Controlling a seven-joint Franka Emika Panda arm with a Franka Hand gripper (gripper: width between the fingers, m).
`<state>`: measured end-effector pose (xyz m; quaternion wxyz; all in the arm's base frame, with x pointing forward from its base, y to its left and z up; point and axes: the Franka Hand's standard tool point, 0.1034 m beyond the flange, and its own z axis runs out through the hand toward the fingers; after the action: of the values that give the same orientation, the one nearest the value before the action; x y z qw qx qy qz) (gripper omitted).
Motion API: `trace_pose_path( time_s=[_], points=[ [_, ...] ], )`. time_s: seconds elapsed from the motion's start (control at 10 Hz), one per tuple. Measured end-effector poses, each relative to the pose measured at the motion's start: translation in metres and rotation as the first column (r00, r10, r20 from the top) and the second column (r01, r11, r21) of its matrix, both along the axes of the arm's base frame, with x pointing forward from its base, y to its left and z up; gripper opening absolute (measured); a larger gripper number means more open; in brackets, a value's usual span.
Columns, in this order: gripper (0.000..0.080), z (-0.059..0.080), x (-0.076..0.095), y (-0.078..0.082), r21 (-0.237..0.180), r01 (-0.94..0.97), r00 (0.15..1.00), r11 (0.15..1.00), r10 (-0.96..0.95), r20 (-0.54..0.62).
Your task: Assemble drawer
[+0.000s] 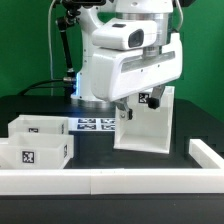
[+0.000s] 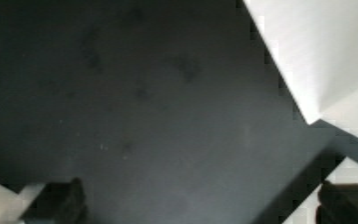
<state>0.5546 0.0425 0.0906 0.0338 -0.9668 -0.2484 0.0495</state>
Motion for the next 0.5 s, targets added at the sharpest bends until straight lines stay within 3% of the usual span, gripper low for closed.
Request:
trace_pose_path(
  time_s=[0.2,0.5],
  points=[
    [0.0649,0.0014,0.0044,0.0096,-0.011,0.134,0.991,0.991,-0.134,0.019],
    [0.0649,0.0008,0.0041,0.0096,-0.030,0.327,0.945,0.944,-0.327,0.014]
  ],
)
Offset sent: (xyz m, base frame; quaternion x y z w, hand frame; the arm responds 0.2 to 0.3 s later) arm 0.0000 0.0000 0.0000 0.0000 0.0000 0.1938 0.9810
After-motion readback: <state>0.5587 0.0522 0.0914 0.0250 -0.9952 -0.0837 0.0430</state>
